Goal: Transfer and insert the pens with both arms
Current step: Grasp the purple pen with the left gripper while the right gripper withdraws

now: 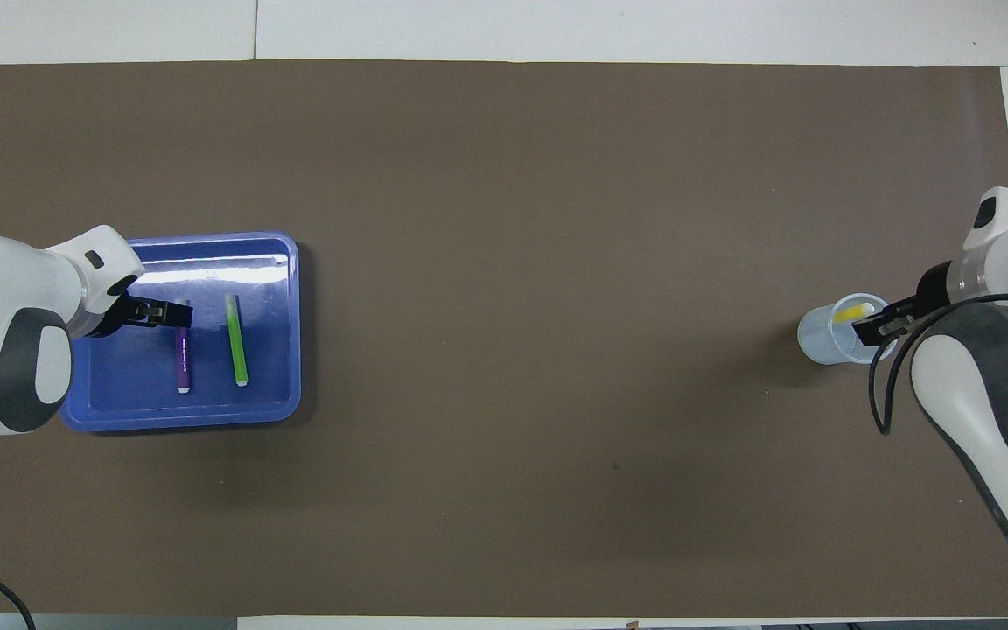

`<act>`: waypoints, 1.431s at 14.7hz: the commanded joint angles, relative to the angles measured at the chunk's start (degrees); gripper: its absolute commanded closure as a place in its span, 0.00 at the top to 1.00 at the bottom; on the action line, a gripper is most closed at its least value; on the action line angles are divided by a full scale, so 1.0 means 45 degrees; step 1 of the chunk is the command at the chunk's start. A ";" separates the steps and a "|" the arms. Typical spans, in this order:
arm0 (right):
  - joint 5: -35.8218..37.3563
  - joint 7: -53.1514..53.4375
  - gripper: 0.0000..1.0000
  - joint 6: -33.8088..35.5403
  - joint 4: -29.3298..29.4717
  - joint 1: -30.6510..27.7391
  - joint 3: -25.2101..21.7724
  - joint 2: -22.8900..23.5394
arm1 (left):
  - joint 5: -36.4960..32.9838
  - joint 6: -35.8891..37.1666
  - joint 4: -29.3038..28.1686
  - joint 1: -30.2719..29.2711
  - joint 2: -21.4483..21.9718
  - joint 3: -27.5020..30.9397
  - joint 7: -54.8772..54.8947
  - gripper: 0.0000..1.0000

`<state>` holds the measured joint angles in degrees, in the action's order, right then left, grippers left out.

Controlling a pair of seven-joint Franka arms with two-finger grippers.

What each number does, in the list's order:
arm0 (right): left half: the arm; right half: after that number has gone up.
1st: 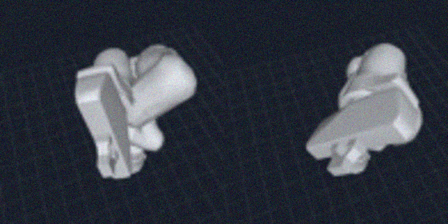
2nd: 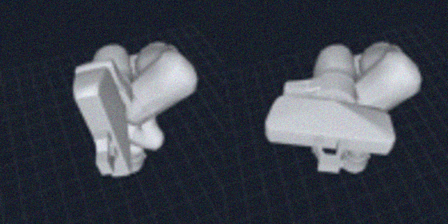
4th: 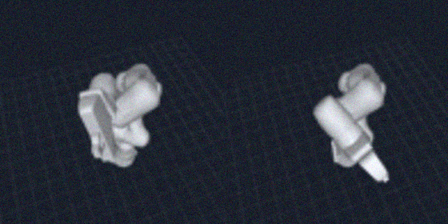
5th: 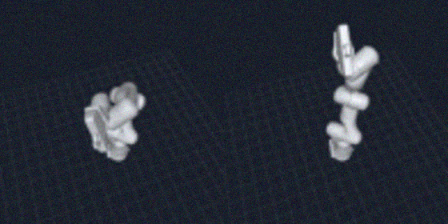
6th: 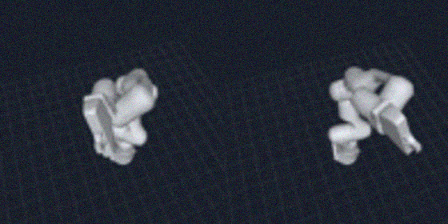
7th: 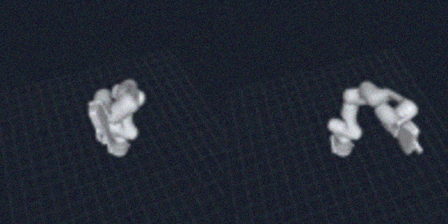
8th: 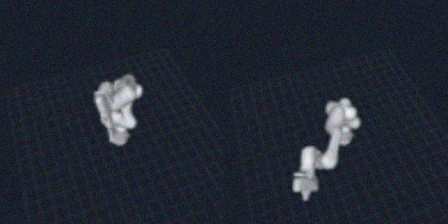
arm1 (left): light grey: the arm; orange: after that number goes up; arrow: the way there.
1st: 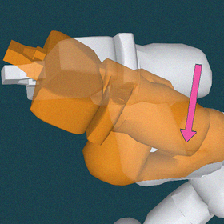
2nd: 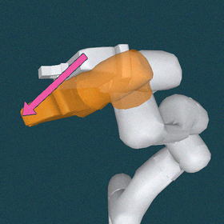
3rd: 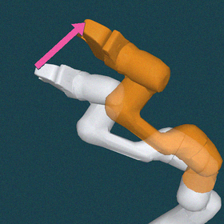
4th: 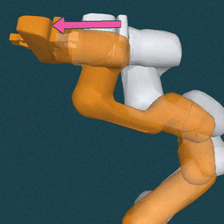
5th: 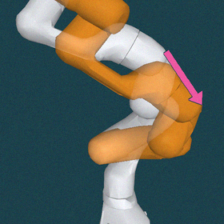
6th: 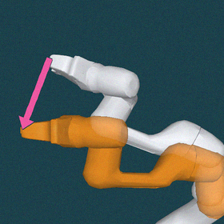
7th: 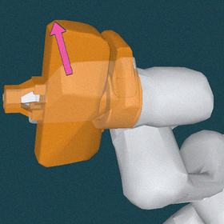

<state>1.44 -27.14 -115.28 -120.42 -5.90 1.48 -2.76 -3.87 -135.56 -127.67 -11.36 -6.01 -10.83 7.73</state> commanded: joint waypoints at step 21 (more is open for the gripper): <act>-1.0216 0.6911 1.00 0.2727 0.2248 0.0744 0.1096 -0.0597 | -0.0292 -0.0832 -0.0418 0.0044 -0.0559 -0.0132 -0.0663 0.00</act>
<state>-39.47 2.84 -103.70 -109.71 -1.87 6.27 -4.53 -3.90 -138.70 -129.15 -11.01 -8.34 -11.49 6.36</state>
